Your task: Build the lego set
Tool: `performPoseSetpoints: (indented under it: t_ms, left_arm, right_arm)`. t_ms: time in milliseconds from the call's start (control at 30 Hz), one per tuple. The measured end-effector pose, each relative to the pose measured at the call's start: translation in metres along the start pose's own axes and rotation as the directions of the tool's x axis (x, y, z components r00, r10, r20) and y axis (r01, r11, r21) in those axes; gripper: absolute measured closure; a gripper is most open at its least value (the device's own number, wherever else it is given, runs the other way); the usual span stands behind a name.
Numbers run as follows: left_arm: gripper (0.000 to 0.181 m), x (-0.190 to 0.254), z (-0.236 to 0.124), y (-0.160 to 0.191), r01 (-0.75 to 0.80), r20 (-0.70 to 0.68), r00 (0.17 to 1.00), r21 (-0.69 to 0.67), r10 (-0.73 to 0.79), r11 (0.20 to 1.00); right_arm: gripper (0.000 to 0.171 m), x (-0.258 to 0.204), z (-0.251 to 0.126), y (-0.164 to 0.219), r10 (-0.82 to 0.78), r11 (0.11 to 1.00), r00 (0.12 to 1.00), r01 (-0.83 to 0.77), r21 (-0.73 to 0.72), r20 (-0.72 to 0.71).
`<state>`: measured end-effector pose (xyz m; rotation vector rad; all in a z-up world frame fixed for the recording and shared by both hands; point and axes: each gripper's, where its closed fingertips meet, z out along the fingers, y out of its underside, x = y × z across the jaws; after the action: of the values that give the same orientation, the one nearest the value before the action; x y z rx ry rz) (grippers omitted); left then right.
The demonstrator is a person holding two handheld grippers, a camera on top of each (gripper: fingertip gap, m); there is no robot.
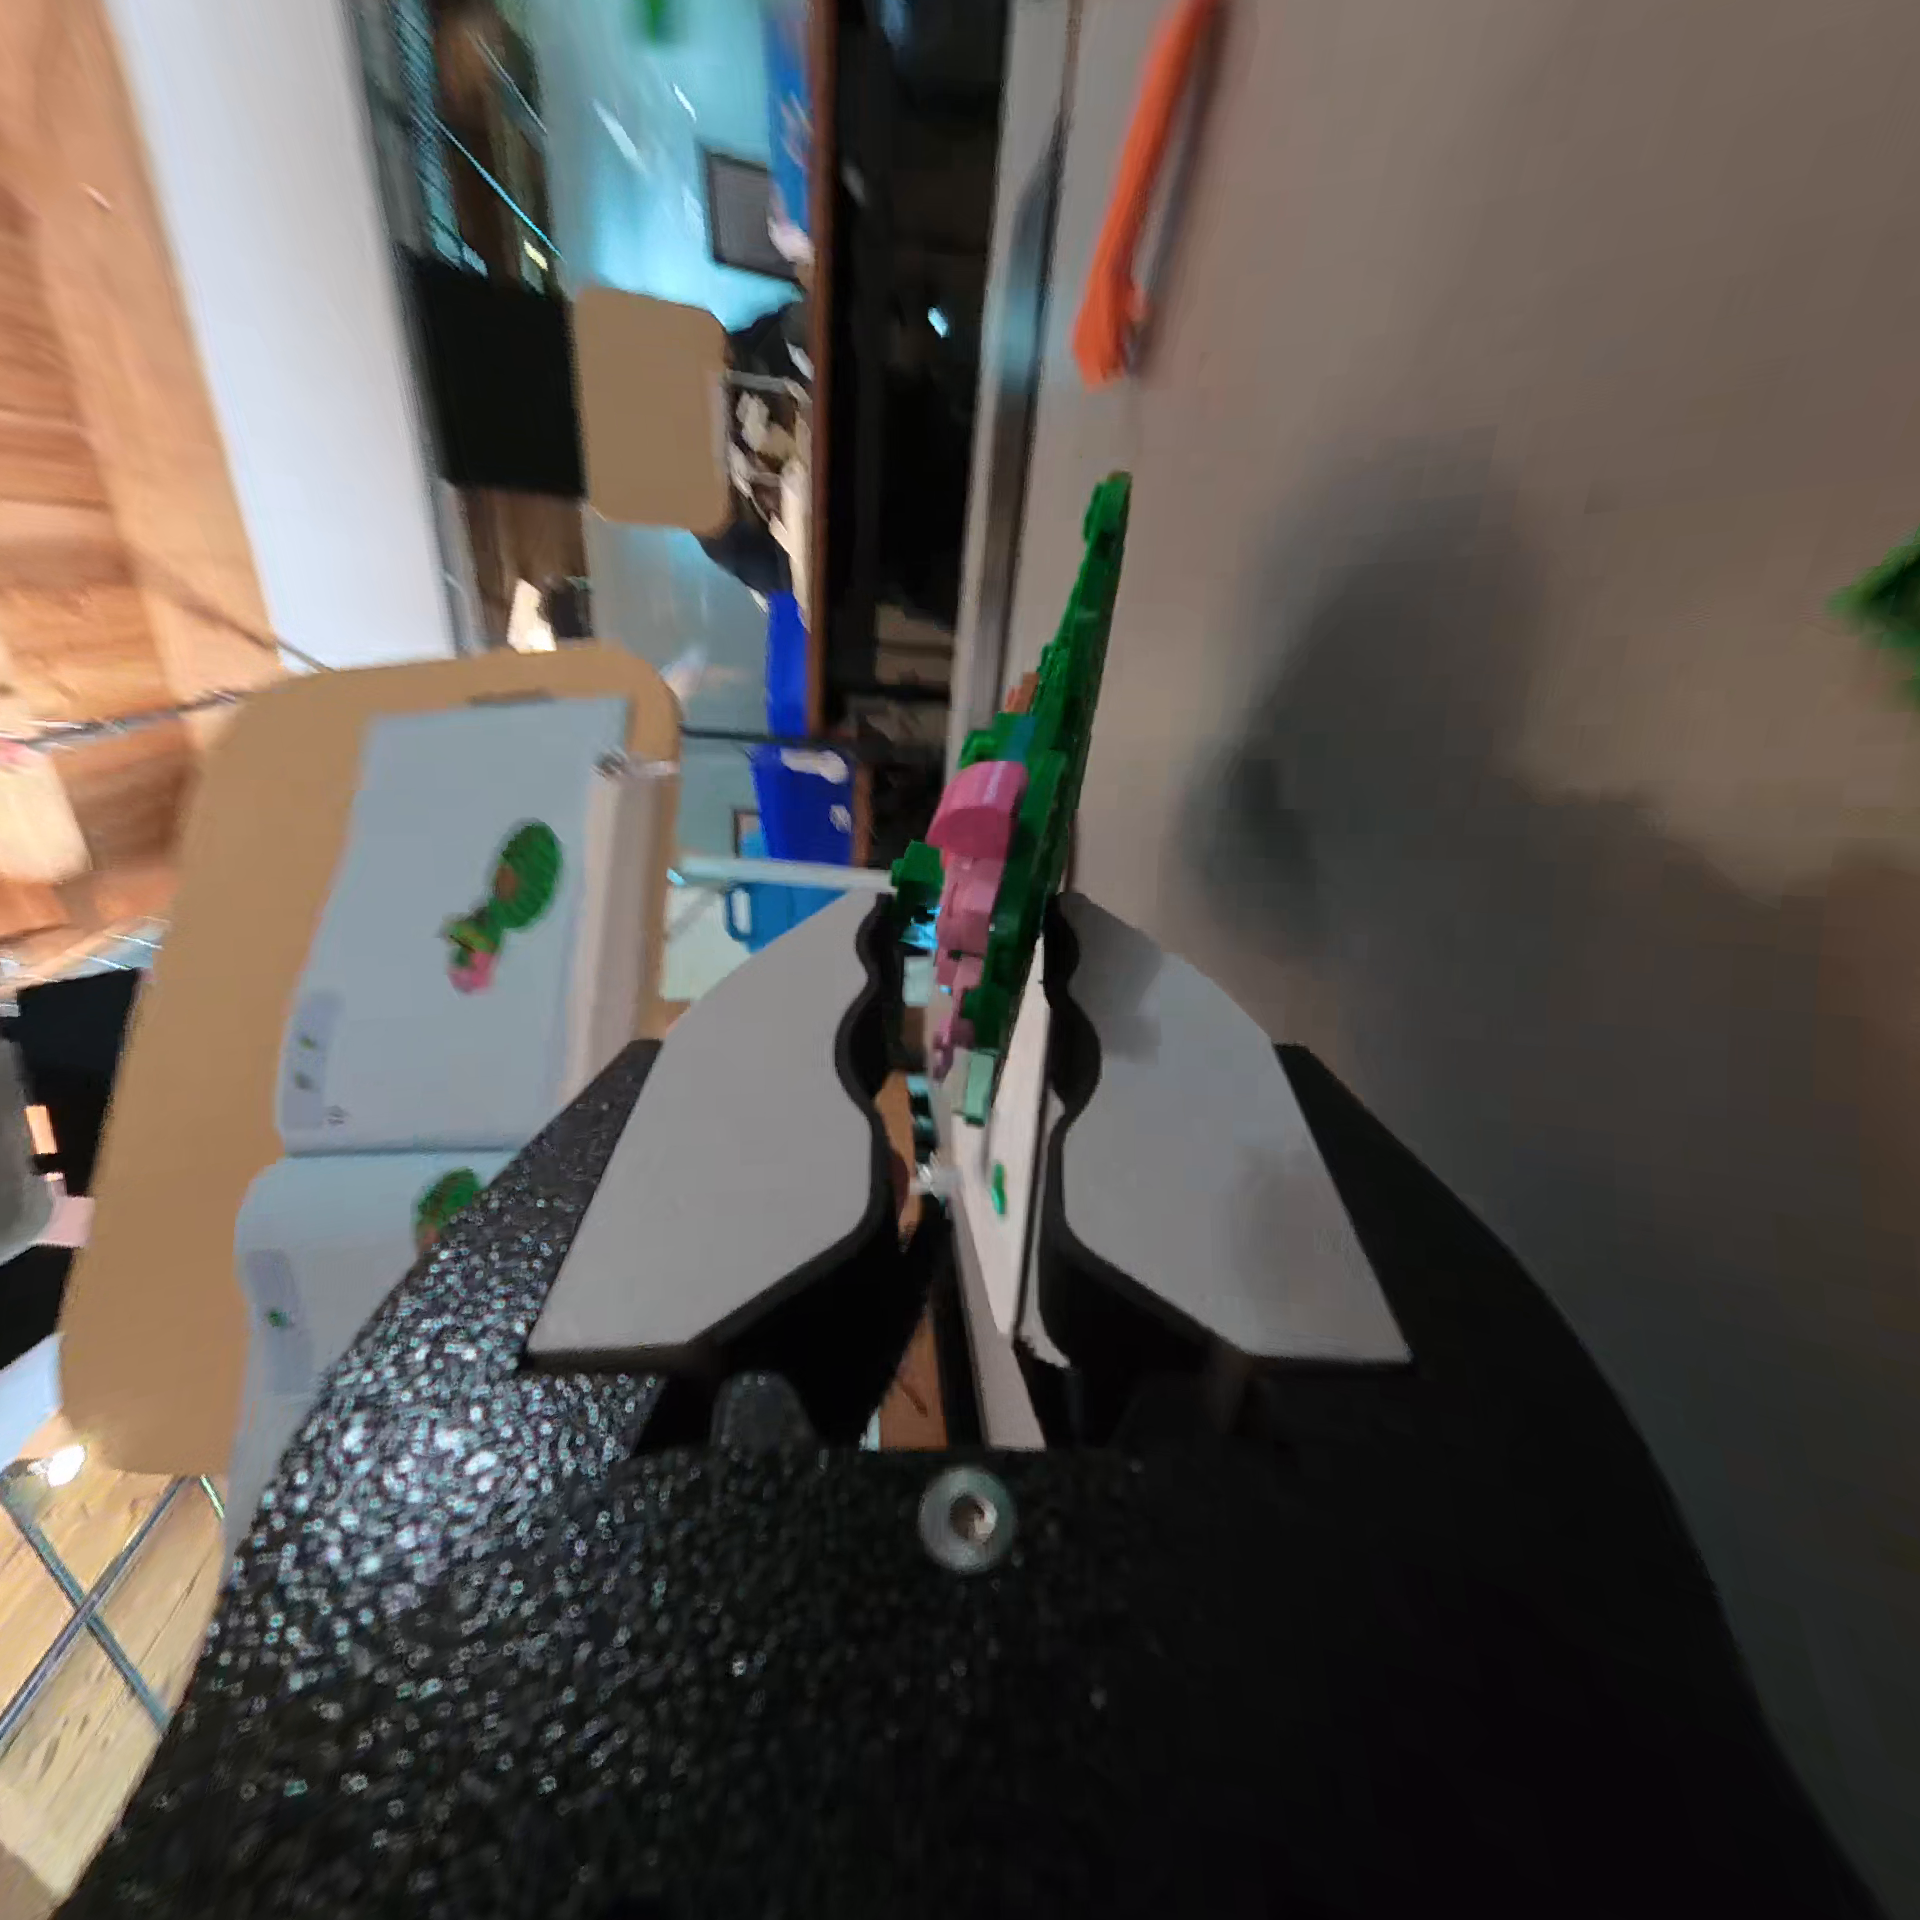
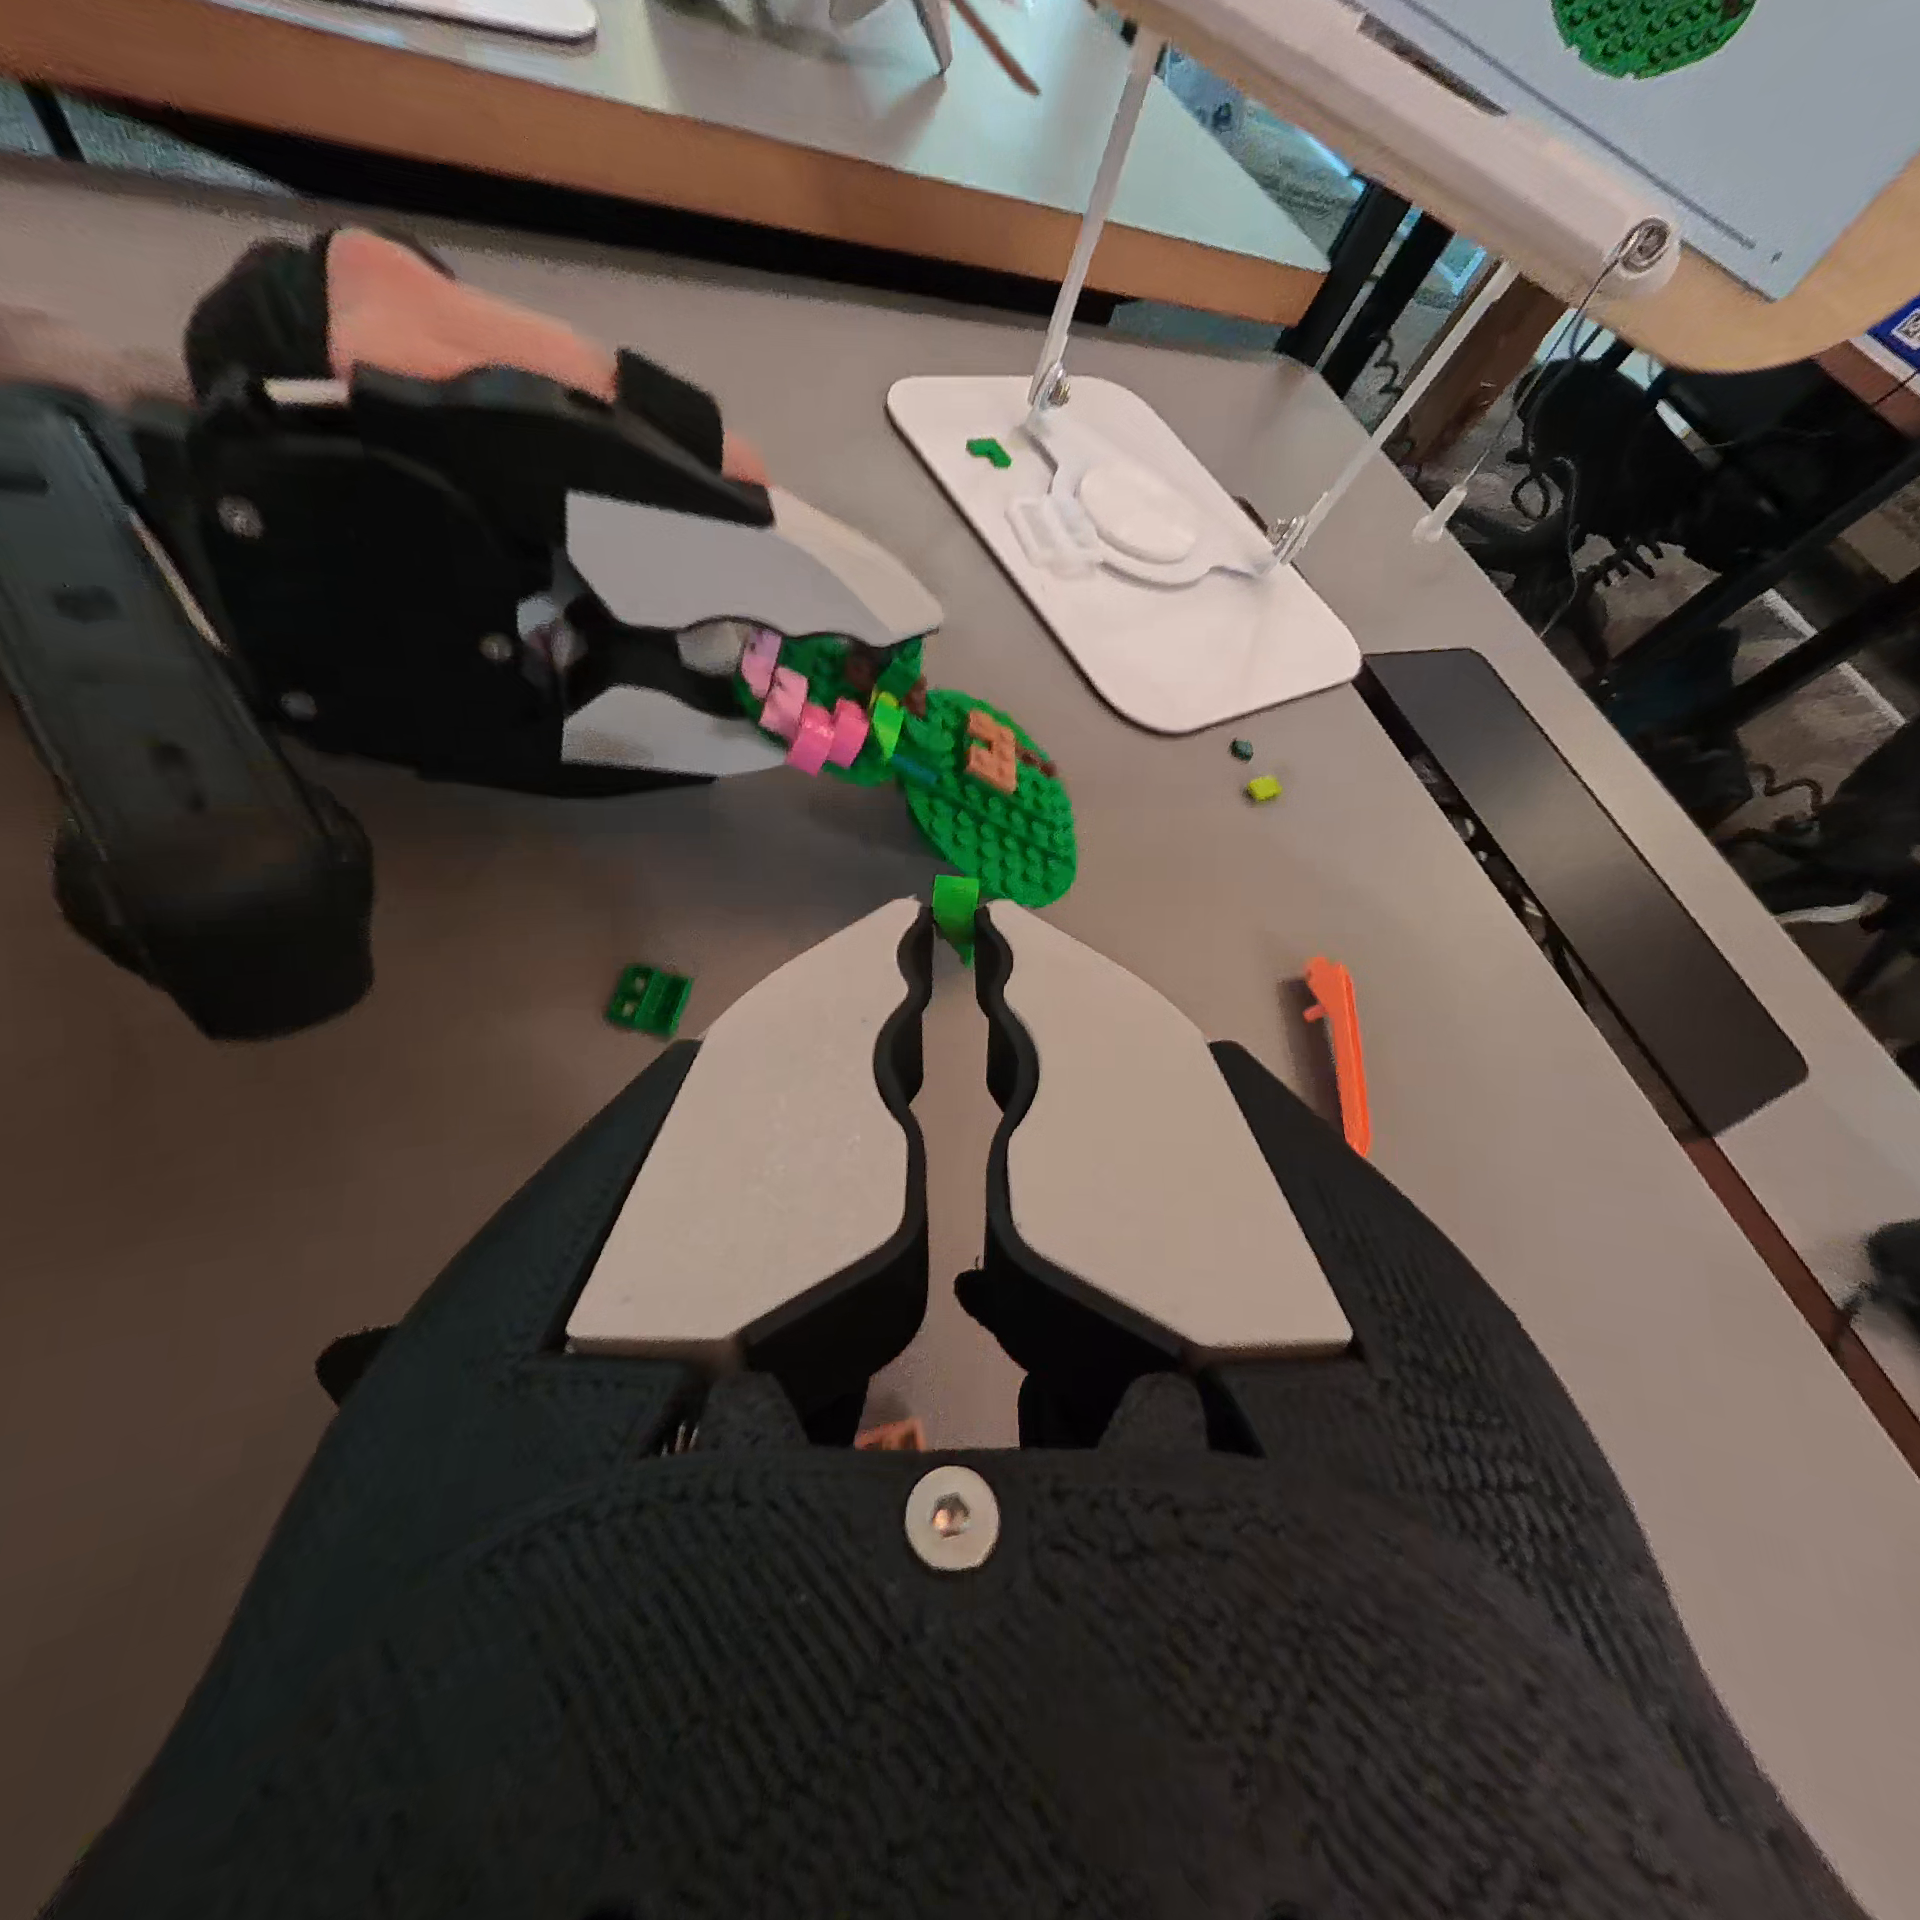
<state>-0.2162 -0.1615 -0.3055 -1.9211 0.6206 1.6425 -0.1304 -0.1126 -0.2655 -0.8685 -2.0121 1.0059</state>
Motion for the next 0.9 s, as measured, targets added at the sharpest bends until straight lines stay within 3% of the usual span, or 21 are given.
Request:
performPoseSetpoints:
  t_ms: [33,400,567,767,900]
  left_arm:
    - [0.155,0.003,0.002,0.004,-0.004,-0.014,1.0,-0.016,0.004,1.0]
    - [0.154,0.012,0.005,0.009,-0.018,-0.063,0.998,-0.073,0.014,0.997]
    - [0.154,0.014,0.006,0.004,-0.033,-0.06,0.998,-0.071,0.029,0.997]
    - [0.154,0.016,0.006,-0.002,-0.036,-0.052,0.998,-0.042,0.034,0.998]
    - [0.14,0.015,0.003,-0.006,0.015,-0.065,0.998,-0.023,-0.017,1.0]
  right_arm:
    - [0.165,0.003,0.005,-0.004,0.016,1.0,1.0,-0.016,0.011,0.003]
    - [0.165,0.014,0.041,-0.013,0.078,0.997,0.997,-0.078,-0.007,0.029]
    - [0.165,0.024,0.062,-0.002,0.181,0.982,0.983,-0.18,-0.06,0.018]
    - [0.165,0.02,0.074,0.014,0.192,0.977,0.981,-0.19,-0.096,0.014]
    - [0.165,0.019,0.079,0.024,0.188,0.974,0.982,-0.186,-0.126,0.007]
